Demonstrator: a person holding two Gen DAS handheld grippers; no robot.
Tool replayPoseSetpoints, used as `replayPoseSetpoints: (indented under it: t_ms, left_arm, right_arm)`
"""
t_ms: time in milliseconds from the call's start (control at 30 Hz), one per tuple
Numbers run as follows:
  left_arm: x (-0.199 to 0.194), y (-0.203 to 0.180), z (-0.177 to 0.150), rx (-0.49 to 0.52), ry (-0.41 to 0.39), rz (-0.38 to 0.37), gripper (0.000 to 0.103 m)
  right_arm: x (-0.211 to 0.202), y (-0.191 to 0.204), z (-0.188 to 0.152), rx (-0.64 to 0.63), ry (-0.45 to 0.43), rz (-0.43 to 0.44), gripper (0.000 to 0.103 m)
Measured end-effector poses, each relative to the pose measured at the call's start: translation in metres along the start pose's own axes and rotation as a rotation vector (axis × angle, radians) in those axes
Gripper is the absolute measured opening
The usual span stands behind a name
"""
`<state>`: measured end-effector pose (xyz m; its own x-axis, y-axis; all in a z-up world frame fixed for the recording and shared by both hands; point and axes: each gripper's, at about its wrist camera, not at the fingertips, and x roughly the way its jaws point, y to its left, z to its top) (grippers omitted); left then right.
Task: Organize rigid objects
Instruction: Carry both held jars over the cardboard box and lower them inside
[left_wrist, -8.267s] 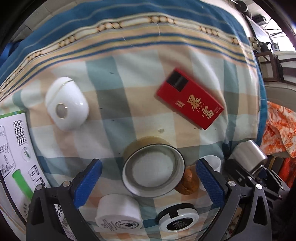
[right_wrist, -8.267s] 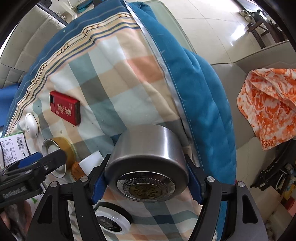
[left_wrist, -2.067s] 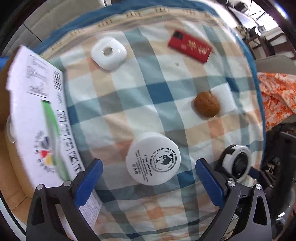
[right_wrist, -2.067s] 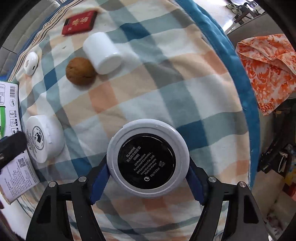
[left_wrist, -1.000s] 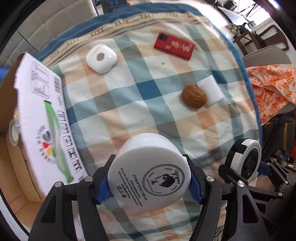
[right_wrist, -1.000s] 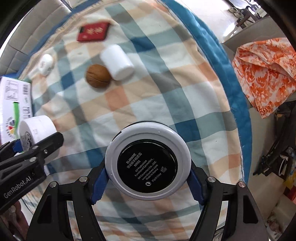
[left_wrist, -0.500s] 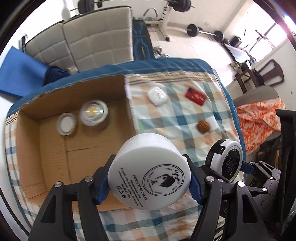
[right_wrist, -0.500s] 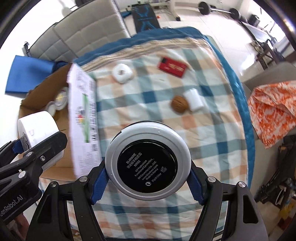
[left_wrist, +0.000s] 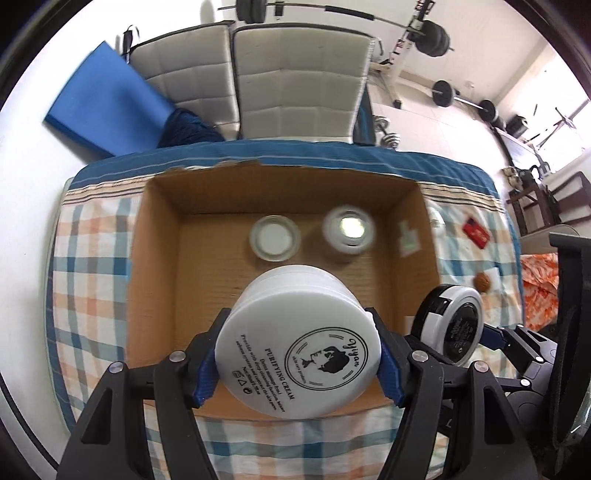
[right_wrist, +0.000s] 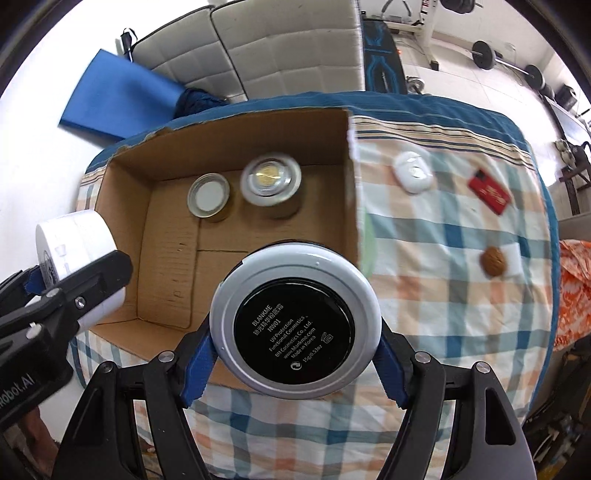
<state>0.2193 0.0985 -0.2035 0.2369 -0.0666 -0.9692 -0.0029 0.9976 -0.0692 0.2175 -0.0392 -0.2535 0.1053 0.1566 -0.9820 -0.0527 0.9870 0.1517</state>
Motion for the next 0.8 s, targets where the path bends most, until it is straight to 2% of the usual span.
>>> replayPoseSetpoints:
  t_ms: [267,567,800]
  left_arm:
    - [0.067,0.061,0.023,-0.07,0.114,0.021,0.067]
    - [0.144,0.082,0.046,-0.062,0.224,0.076,0.067]
    - [0.169,0.086,0.05,-0.05,0.269,0.086,0.067]
  right_arm:
    - [0.059,0.023,0.033,0.019,0.05,-0.024,0.076]
    - [0.119,0.029,0.056,0.052,0.138,-0.066,0.077]
    - [0.15,0.033,0.061,0.054,0.195,-0.088,0.077]
